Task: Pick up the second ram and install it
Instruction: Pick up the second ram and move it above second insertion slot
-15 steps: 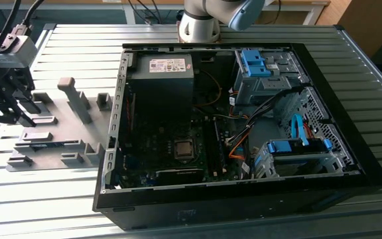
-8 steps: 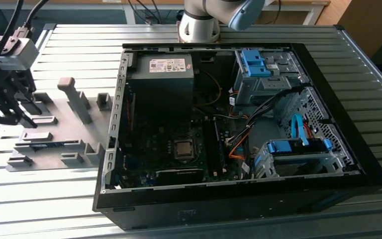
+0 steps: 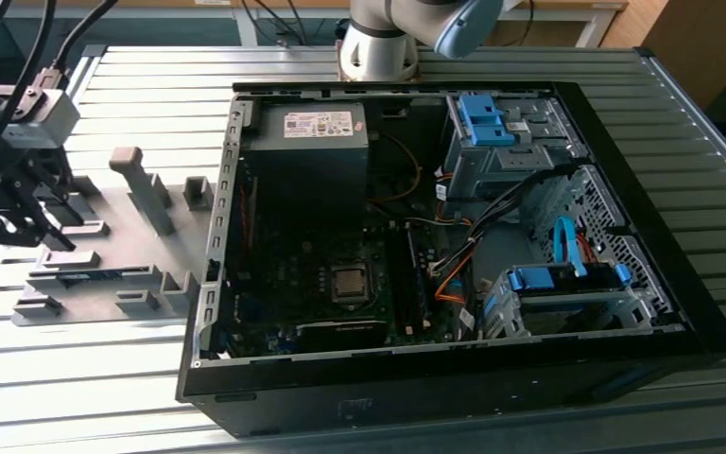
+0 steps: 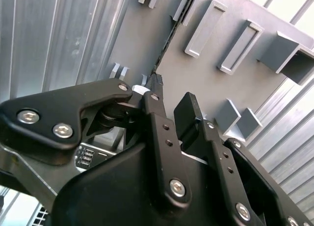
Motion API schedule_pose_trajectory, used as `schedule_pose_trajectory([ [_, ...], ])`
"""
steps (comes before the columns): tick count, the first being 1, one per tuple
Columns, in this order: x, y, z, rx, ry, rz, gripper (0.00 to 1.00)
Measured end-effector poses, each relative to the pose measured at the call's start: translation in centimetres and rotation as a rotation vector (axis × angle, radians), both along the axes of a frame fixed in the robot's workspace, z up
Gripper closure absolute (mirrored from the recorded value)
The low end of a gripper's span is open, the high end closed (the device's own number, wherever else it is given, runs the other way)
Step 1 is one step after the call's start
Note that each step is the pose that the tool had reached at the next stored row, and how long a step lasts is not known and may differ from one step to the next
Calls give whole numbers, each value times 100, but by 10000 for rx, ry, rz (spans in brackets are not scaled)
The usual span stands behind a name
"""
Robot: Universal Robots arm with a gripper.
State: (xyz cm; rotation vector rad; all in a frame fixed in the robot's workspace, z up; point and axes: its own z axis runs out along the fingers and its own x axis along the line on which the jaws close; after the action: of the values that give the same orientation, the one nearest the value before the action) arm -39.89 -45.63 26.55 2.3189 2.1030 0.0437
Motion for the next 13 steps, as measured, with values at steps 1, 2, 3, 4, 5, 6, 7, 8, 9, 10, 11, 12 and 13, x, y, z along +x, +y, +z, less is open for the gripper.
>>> schedule_pose_trajectory([
  [1,-4,-2,-16,0,10,-4,63],
  [2,-7,-4,-32,0,25,-6,63],
  [3,-11,-5,-48,0,47,-8,63],
  [4,-14,-6,-61,0,57,-8,63],
  [5,-18,-7,-66,-1,60,-7,63],
  [6,-19,-7,-68,0,59,-6,63],
  [7,-19,-7,-68,-1,60,-5,63],
  [8,-20,-6,-68,-1,60,-6,63],
  [9,-21,-6,-68,-1,60,-6,63],
  [10,-21,-6,-69,0,59,-7,63],
  [11,-21,-6,-72,0,60,-6,63],
  [12,-22,-6,-82,2,57,-7,63],
  [13,-24,-7,-93,1,58,-7,63],
])
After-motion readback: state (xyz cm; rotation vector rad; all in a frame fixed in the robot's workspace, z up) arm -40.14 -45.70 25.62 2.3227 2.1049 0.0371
